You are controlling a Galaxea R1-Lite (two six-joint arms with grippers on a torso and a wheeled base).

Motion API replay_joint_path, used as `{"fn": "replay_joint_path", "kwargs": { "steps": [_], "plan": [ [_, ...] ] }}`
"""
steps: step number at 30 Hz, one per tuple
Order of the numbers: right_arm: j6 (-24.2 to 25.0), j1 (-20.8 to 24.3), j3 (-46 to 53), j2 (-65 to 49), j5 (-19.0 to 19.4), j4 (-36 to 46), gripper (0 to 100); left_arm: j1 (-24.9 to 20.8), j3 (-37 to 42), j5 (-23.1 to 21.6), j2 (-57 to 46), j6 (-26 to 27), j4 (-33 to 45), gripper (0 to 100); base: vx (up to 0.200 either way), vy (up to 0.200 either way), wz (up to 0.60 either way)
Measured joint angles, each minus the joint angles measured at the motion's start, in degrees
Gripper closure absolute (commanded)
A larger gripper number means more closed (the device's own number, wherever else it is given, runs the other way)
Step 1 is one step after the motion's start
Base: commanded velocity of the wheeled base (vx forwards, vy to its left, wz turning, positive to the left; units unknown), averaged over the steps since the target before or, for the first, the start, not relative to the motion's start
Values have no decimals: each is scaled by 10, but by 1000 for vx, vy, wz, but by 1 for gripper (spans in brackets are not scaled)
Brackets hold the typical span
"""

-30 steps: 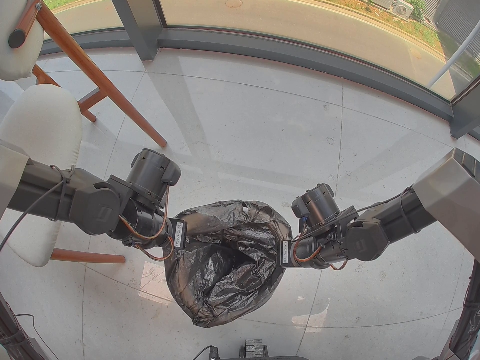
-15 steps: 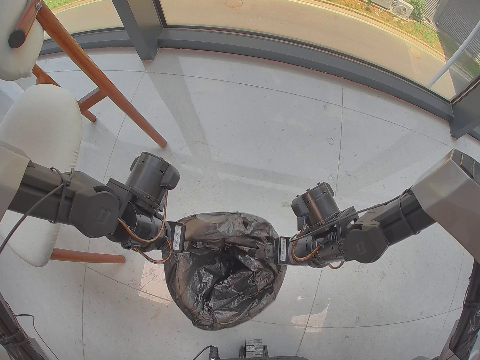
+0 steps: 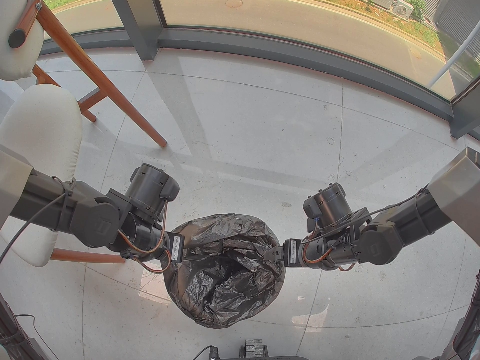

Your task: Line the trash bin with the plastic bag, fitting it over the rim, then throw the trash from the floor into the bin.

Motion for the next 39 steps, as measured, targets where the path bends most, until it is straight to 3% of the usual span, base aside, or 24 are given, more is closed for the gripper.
{"fn": "replay_joint_path", "kwargs": {
  "steps": [19,28,33,39],
  "plan": [
    [-7,-27,40,-61,0,0,0,33,2,-15,-4,34,-45,0,0,0,0],
    [-26,-78,97,-146,6,0,0,6,27,-114,-83,29,-144,0,-22,0,0],
    [-27,-105,118,-176,9,0,0,8,69,-135,-117,11,-234,0,-200,0,0],
    [-29,-117,127,-187,9,-1,0,12,93,-154,-143,6,-245,0,-200,0,0]
  ]
}}
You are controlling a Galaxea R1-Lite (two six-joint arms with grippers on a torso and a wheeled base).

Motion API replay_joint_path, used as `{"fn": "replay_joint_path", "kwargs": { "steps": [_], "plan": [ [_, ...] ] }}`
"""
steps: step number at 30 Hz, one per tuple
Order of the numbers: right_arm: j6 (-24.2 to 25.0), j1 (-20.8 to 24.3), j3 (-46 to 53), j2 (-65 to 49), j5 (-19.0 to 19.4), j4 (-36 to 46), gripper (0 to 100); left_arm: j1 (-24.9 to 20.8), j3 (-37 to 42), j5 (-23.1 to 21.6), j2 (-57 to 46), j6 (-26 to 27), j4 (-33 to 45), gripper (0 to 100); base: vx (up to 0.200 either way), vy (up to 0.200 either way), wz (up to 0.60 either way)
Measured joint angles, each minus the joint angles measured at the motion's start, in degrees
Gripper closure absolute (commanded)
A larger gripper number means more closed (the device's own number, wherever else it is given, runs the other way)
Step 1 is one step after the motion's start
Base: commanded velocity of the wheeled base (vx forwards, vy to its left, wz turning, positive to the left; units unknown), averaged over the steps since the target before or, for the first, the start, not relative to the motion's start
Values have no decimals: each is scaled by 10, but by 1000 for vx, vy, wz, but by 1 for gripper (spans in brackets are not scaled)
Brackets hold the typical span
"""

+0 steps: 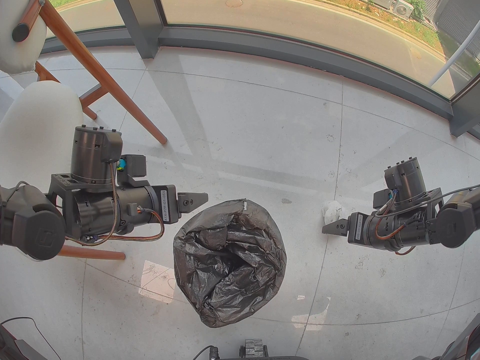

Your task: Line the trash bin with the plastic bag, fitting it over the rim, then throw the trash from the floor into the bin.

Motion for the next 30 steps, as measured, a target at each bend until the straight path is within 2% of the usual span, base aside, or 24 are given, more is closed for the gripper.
{"fn": "replay_joint_path", "kwargs": {
  "steps": [3,10,14,21,28,30],
  "plan": [
    [-2,-1,-2,3,0,0,0,2,2,1,-6,1,-2,0,-200,0,0],
    [-1,-3,-20,19,-1,0,0,26,0,18,-9,18,-41,0,0,0,0],
    [-5,-7,-23,30,-2,0,0,47,0,18,-6,10,-70,0,0,-200,0],
    [-11,-23,-30,52,0,-2,0,58,1,16,-3,6,-72,0,0,-200,0],
    [-43,-27,-30,76,0,-31,0,58,2,14,-3,9,-72,0,0,-200,0],
    [-66,-28,-30,87,0,-58,0,58,2,13,-4,9,-72,0,0,-200,0]
  ]
}}
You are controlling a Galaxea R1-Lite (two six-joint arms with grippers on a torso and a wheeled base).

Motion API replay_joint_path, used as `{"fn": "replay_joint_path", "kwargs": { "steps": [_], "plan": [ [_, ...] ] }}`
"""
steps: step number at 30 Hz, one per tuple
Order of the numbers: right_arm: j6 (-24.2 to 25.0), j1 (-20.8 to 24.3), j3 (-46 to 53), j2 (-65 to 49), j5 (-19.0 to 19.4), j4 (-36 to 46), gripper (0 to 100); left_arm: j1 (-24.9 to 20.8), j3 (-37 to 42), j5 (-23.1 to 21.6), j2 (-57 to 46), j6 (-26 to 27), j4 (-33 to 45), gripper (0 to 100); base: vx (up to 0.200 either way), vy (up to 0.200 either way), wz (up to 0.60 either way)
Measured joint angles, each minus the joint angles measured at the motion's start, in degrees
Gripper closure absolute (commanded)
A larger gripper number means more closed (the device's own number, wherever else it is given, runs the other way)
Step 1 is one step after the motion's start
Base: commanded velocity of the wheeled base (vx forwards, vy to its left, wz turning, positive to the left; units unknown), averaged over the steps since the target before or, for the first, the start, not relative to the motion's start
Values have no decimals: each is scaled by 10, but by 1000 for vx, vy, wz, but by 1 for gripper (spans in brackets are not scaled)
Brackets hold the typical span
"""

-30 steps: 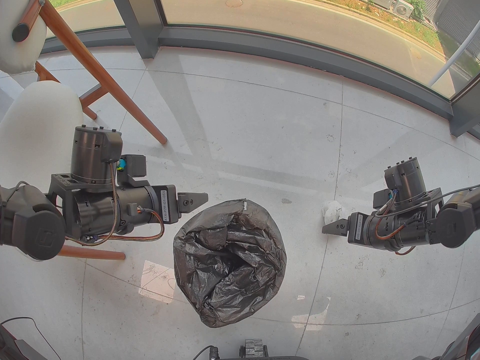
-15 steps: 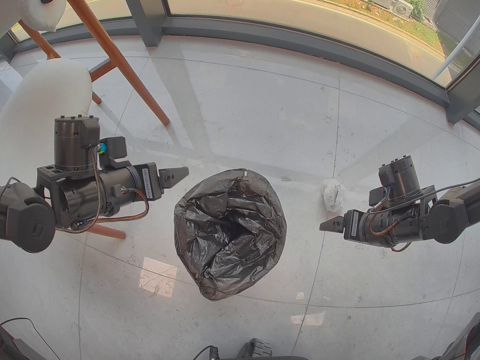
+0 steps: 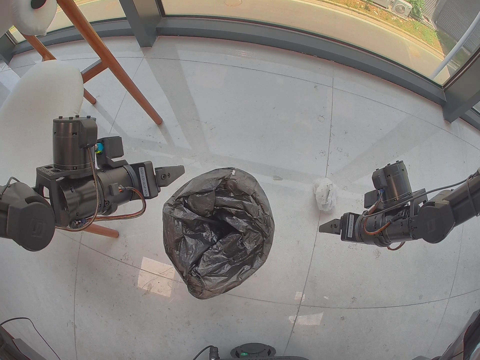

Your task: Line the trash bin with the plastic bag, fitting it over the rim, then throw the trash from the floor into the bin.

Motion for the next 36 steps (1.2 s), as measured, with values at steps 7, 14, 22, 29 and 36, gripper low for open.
{"fn": "replay_joint_path", "kwargs": {
  "steps": [7,14,22,29,36],
  "plan": [
    [-67,2,-4,59,-1,-68,0,0,-1,1,1,0,-2,0,0,-200,0],
    [-111,2,-28,134,-5,-148,0,2,-4,16,0,1,-3,0,0,-57,0],
    [-126,10,-130,207,-9,-159,0,1,-8,27,-1,2,-4,0,0,0,0],
    [-128,25,-158,242,-10,-159,0,7,-8,39,-13,16,-3,0,200,0,0],
    [-135,27,-162,259,-13,-160,0,8,-2,41,-16,23,-4,0,200,0,0]
  ]
}}
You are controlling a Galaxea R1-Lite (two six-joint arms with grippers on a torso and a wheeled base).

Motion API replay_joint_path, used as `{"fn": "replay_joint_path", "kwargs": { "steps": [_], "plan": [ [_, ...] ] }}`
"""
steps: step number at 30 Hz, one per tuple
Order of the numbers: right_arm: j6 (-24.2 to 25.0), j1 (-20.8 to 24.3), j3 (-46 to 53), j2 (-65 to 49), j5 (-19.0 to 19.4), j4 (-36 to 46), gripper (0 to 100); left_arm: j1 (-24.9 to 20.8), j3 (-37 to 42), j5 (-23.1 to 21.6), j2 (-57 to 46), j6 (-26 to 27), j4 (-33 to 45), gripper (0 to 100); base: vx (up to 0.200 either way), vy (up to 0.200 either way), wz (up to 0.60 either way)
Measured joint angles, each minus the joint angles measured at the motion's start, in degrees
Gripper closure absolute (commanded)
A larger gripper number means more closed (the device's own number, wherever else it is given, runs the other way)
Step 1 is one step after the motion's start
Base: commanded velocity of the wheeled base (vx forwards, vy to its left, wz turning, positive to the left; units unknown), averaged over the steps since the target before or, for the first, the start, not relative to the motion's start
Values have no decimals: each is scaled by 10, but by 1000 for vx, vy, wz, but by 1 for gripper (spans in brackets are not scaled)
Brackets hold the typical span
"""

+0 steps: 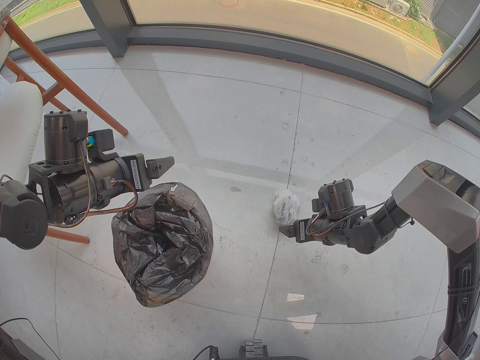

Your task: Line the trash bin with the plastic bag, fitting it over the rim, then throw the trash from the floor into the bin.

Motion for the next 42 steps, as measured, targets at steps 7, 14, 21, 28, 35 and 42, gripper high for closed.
{"fn": "replay_joint_path", "kwargs": {
  "steps": [7,14,21,28,35,42],
  "plan": [
    [-8,5,4,9,-11,-5,0,0,1,2,0,2,0,0,171,0,0],
    [-10,11,-2,29,-44,-7,0,0,2,36,1,2,0,0,0,0,0],
    [-23,34,-16,65,-81,-6,0,0,5,45,2,1,0,0,0,0,0],
    [-25,38,-49,103,-95,-6,0,1,14,47,0,1,1,0,0,0,0],
    [-33,35,-99,137,-101,-1,0,1,19,47,-1,1,1,0,0,0,0],
    [-38,35,-134,155,-103,30,100,1,21,47,-2,1,1,0,0,0,0]
  ]
}}
